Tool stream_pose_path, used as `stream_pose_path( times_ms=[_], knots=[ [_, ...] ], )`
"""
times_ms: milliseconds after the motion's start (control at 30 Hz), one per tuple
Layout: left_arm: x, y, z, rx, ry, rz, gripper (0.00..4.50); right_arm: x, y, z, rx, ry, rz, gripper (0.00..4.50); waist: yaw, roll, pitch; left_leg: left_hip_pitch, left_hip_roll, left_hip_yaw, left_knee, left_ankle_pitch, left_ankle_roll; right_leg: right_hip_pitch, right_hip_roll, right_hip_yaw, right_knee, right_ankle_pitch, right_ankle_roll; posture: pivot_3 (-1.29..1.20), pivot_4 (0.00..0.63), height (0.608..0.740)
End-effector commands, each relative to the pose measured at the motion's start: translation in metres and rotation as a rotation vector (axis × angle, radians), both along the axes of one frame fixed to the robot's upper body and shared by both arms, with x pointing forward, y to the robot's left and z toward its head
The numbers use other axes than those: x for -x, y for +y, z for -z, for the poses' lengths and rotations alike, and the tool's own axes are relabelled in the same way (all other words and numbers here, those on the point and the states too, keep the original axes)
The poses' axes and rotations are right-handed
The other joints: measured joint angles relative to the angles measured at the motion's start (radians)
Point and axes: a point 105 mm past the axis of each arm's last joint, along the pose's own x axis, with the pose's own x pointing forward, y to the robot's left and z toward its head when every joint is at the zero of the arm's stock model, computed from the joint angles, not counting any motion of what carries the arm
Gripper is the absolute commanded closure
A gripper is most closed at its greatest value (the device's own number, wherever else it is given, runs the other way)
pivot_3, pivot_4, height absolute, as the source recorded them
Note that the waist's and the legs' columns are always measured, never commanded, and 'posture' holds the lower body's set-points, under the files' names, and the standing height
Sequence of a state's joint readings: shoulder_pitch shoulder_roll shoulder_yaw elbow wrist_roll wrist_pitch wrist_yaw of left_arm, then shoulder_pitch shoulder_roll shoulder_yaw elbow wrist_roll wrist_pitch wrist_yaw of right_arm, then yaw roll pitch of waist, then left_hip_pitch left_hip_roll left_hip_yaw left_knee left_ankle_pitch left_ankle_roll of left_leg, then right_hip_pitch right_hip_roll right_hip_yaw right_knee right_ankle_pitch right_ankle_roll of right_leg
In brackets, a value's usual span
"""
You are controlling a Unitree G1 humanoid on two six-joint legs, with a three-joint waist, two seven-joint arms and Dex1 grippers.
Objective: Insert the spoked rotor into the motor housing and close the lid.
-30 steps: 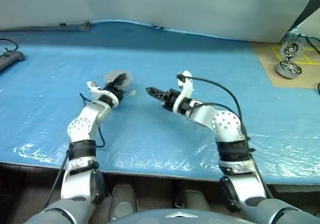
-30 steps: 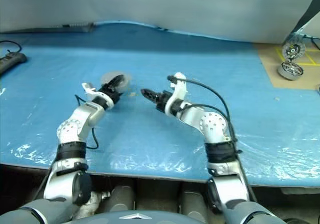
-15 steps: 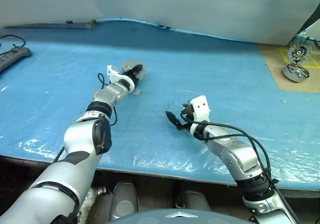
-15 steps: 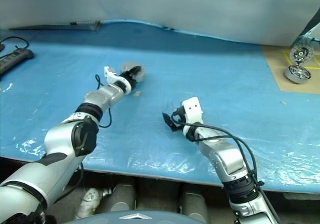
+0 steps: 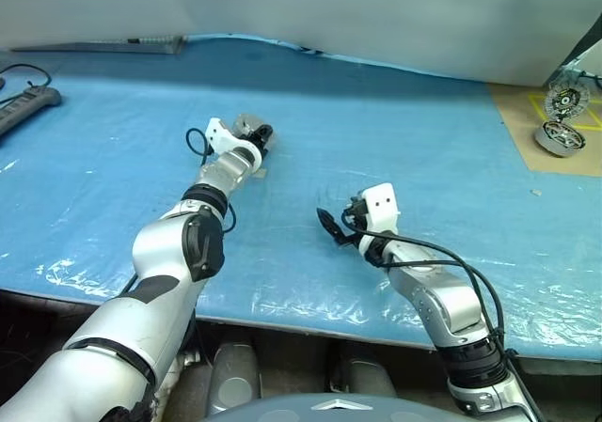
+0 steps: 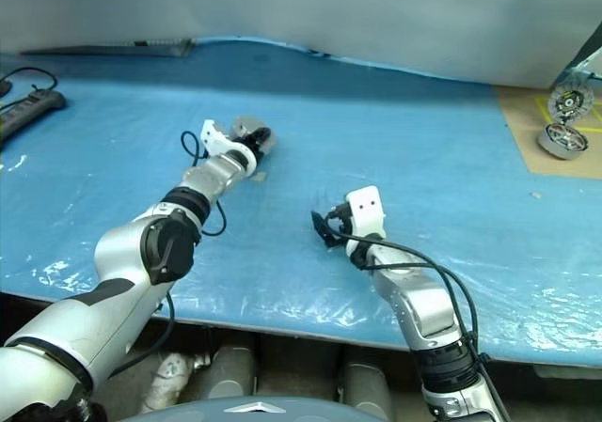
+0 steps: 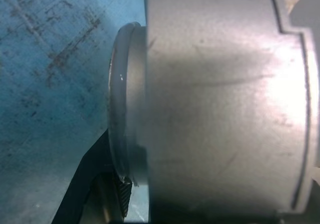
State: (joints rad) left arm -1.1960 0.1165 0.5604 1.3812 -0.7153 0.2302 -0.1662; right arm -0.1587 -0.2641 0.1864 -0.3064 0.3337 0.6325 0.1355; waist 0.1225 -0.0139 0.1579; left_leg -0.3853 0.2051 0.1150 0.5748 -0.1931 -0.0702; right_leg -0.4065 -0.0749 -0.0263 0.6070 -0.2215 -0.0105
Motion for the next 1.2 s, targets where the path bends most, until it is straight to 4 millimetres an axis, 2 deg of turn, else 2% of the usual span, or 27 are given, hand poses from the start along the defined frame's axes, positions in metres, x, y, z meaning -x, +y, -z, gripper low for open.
stream_pose_path(
  times_ms=[33, 67, 133, 200, 300, 333, 433, 467, 500, 533, 567, 600, 633, 667, 700, 733, 767, 800, 833, 867, 900, 933, 1000, 1033, 1067, 1100, 1200],
  knots=[
    [-0.005, 0.001, -0.020, 0.005, -0.051, 0.015, 1.75, -0.004, 0.000, -0.018, -0.013, -0.061, -0.003, 0.00, -0.001, 0.000, 0.000, -0.002, 0.000, -0.002, 0.002, 0.000, 0.000, -0.001, 0.001, -0.002, 0.001, 0.001, -0.001, 0.00, 0.150, 0.740],
    [-0.004, 0.003, -0.017, 0.003, -0.040, 0.015, 1.37, -0.005, 0.000, -0.018, -0.013, -0.062, -0.004, 0.00, -0.002, 0.000, 0.000, -0.006, 0.001, -0.004, 0.004, 0.001, 0.001, -0.004, 0.002, -0.004, 0.002, 0.002, -0.003, 0.00, 0.150, 0.740],
    [-0.002, 0.006, -0.011, -0.001, -0.022, 0.018, 0.79, -0.006, 0.001, -0.019, -0.019, -0.059, -0.009, 0.00, -0.006, 0.003, -0.002, -0.024, 0.001, -0.008, 0.012, 0.006, 0.009, -0.022, 0.002, -0.016, 0.012, 0.004, -0.006, 0.00, 0.150, 0.740],
    [-0.001, 0.011, -0.005, -0.007, -0.003, 0.011, 0.04, -0.006, 0.002, -0.018, -0.021, -0.054, -0.019, 0.00, -0.011, 0.008, -0.005, -0.060, 0.004, -0.022, 0.032, 0.011, 0.016, -0.050, 0.002, -0.031, 0.027, 0.008, -0.013, 0.00, 0.150, 0.740],
    [0.002, 0.018, 0.003, -0.030, 0.019, 0.014, 0.04, -0.005, 0.006, -0.018, -0.026, -0.047, -0.044, 0.00, -0.023, 0.018, -0.014, -0.093, 0.016, -0.037, 0.045, 0.026, 0.026, -0.083, 0.001, -0.050, 0.048, 0.014, -0.031, 0.00, 0.150, 0.740],
    [0.003, 0.020, 0.006, -0.043, 0.027, 0.021, 0.04, -0.005, 0.006, -0.018, -0.028, -0.047, -0.048, 0.00, -0.026, 0.022, -0.016, -0.104, 0.017, -0.039, 0.045, 0.033, 0.036, -0.095, 0.000, -0.055, 0.053, 0.013, -0.043, 0.00, 0.150, 0.740],
    [0.007, 0.025, 0.014, -0.081, 0.040, 0.052, 0.04, -0.005, 0.007, -0.018, -0.034, -0.043, -0.056, 0.00, -0.031, 0.024, -0.017, -0.129, 0.019, -0.036, 0.033, 0.054, 0.080, -0.121, 0.002, -0.074, 0.048, 0.031, -0.072, 0.00, 0.150, 0.740],
    [0.009, 0.027, 0.018, -0.102, 0.045, 0.069, 0.04, -0.005, 0.007, -0.018, -0.036, -0.042, -0.058, 0.00, -0.031, 0.026, -0.016, -0.134, 0.019, -0.035, 0.041, 0.053, 0.079, -0.127, 0.001, -0.082, 0.043, 0.041, -0.076, 0.00, 0.150, 0.740],
    [0.011, 0.030, 0.022, -0.114, 0.050, 0.085, 0.04, -0.005, 0.007, -0.017, -0.038, -0.040, -0.060, 0.00, -0.031, 0.027, -0.014, -0.132, 0.016, -0.023, 0.067, 0.048, 0.072, -0.126, 0.000, -0.091, 0.036, 0.051, -0.076, 0.00, 0.150, 0.740],
    [0.014, 0.033, 0.026, -0.133, 0.055, 0.106, 0.04, -0.005, 0.007, -0.017, -0.038, -0.039, -0.062, 0.00, -0.031, 0.025, -0.013, -0.125, 0.005, -0.015, 0.092, 0.022, 0.030, -0.121, -0.003, -0.104, 0.023, 0.061, -0.075, 0.00, 0.150, 0.740],
    [0.016, 0.037, 0.028, -0.144, 0.057, 0.119, 0.04, -0.005, 0.007, -0.017, -0.040, -0.038, -0.064, 0.00, -0.033, 0.034, -0.011, -0.122, 0.004, -0.020, 0.088, 0.020, 0.030, -0.111, -0.004, -0.129, -0.005, 0.077, -0.071, 0.00, 0.150, 0.740],
    [0.017, 0.040, 0.030, -0.149, 0.060, 0.127, 0.04, -0.005, 0.008, -0.017, -0.043, -0.037, -0.066, 0.00, -0.032, 0.044, -0.004, -0.118, 0.019, -0.027, 0.072, 0.023, 0.037, -0.095, 0.000, -0.156, -0.034, 0.085, -0.069, 0.00, 0.150, 0.740],
    [0.019, 0.044, 0.032, -0.154, 0.063, 0.132, 0.04, -0.004, 0.008, -0.018, -0.051, -0.038, -0.069, 0.00, -0.026, 0.042, -0.001, -0.115, 0.039, -0.041, 0.059, 0.027, 0.043, -0.084, -0.001, -0.156, 0.008, 0.051, -0.044, 0.00, 0.150, 0.740],
    [0.021, 0.049, 0.035, -0.189, 0.060, 0.148, 0.04, -0.002, 0.008, -0.019, -0.059, -0.041, -0.072, 0.00, -0.009, 0.035, -0.003, -0.110, 0.037, -0.039, 0.052, 0.027, 0.043, -0.080, 0.002, -0.126, 0.121, 0.006, -0.038, 0.00, 0.150, 0.740],
    [0.024, 0.055, 0.035, -0.239, 0.032, 0.186, 0.04, 0.008, 0.003, -0.020, -0.070, -0.039, -0.077, 0.00, 0.003, 0.022, -0.006, -0.100, 0.035, -0.026, 0.037, 0.027, 0.043, -0.042, 0.007, -0.091, 0.174, -0.057, -0.041, 0.00, 0.150, 0.740],
    [0.027, 0.060, 0.032, -0.286, -0.026, 0.238, 0.04, 0.025, -0.010, -0.015, -0.053, -0.025, -0.066, 0.00, 0.018, 0.021, -0.001, -0.093, 0.029, -0.014, 0.020, 0.028, 0.043, -0.013, 0.010, -0.053, 0.150, -0.118, -0.047, 0.00, 0.150, 0.740],
    [0.033, 0.070, 0.034, -0.378, -0.069, 0.287, 0.04, 0.051, -0.030, -0.002, -0.037, 0.005, -0.023, 0.00, 0.033, 0.022, -0.002, -0.082, -0.001, -0.017, -0.011, 0.027, 0.038, -0.017, 0.015, -0.039, 0.126, -0.122, -0.056, 0.00, 0.150, 0.740],
    [0.039, 0.080, 0.033, -0.494, -0.150, 0.333, 0.04, 0.078, -0.048, 0.014, -0.003, 0.056, 0.020, 0.00, 0.058, 0.023, -0.003, -0.075, -0.013, -0.013, -0.010, 0.021, 0.030, -0.013, 0.014, -0.038, 0.112, -0.113, -0.060, 0.00, 0.150, 0.740],
    [0.050, 0.085, 0.035, -0.559, -0.217, 0.403, 0.04, 0.103, -0.063, 0.026, 0.074, 0.080, 0.058, 0.00, 0.068, 0.026, -0.008, -0.064, -0.033, -0.006, 0.028, 0.022, 0.032, -0.007, 0.014, -0.034, 0.095, -0.105, -0.052, 0.00, 0.150, 0.740],
    [0.059, 0.093, 0.040, -0.648, -0.251, 0.434, 0.04, 0.117, -0.073, 0.030, 0.096, 0.088, 0.118, 0.00, 0.063, 0.029, -0.012, -0.046, -0.051, -0.002, 0.044, 0.023, 0.032, 0.001, 0.017, -0.034, 0.081, -0.100, -0.043, 0.00, 0.150, 0.740],
    [0.066, 0.100, 0.045, -0.736, -0.286, 0.445, 0.04, 0.123, -0.081, 0.028, 0.105, 0.073, 0.182, 0.00, 0.053, 0.025, -0.015, -0.016, -0.067, 0.004, 0.020, -0.006, 0.051, 0.000, 0.023, -0.037, 0.070, -0.095, -0.035, 0.00, 0.150, 0.740],
    [0.072, 0.105, 0.046, -0.768, -0.319, 0.435, 0.04, 0.124, -0.084, 0.018, 0.095, 0.015, 0.226, 0.00, 0.045, 0.025, -0.018, -0.016, -0.062, -0.002, 0.003, -0.008, 0.054, -0.001, 0.029, -0.045, 0.059, -0.087, -0.027, 0.00, 0.150, 0.740],
    [0.076, 0.118, 0.031, -0.826, -0.457, 0.284, 0.04, 0.118, -0.090, 0.008, 0.089, -0.059, 0.294, 0.00, 0.019, 0.021, -0.019, -0.019, -0.037, -0.017, 0.001, -0.004, 0.048, 0.008, 0.050, -0.059, 0.029, -0.066, -0.009, 0.00, 0.150, 0.740],
    [0.080, 0.120, 0.030, -0.864, -0.460, 0.255, 0.04, 0.112, -0.089, 0.006, 0.066, -0.069, 0.311, 0.00, 0.006, 0.021, -0.018, -0.019, -0.034, -0.018, 0.001, -0.004, 0.051, 0.009, 0.051, -0.061, 0.025, -0.057, -0.023, 0.00, 0.150, 0.740],
    [0.084, 0.121, 0.030, -0.884, -0.471, 0.245, 0.04, 0.105, -0.087, 0.006, 0.038, -0.071, 0.323, 0.00, -0.004, 0.020, -0.015, -0.017, -0.036, -0.017, 0.000, -0.003, 0.052, 0.013, 0.051, -0.061, 0.019, -0.052, -0.044, 0.00, 0.150, 0.740],
    [0.089, 0.121, 0.027, -0.889, -0.499, 0.225, 0.04, 0.098, -0.085, 0.004, 0.011, -0.086, 0.326, 0.00, -0.012, 0.017, -0.010, -0.014, -0.040, -0.015, -0.004, 0.000, 0.051, 0.017, 0.051, -0.061, 0.011, -0.049, -0.072, 0.00, 0.150, 0.740],
    [0.102, 0.122, 0.032, -0.983, -0.533, 0.201, 0.04, 0.075, -0.078, 0.000, -0.010, -0.115, 0.306, 0.00, -0.025, 0.021, 0.004, -0.001, -0.042, -0.009, -0.012, 0.003, 0.050, 0.031, 0.049, -0.064, -0.007, -0.047, -0.074, 0.00, 0.150, 0.740]
  ],
)
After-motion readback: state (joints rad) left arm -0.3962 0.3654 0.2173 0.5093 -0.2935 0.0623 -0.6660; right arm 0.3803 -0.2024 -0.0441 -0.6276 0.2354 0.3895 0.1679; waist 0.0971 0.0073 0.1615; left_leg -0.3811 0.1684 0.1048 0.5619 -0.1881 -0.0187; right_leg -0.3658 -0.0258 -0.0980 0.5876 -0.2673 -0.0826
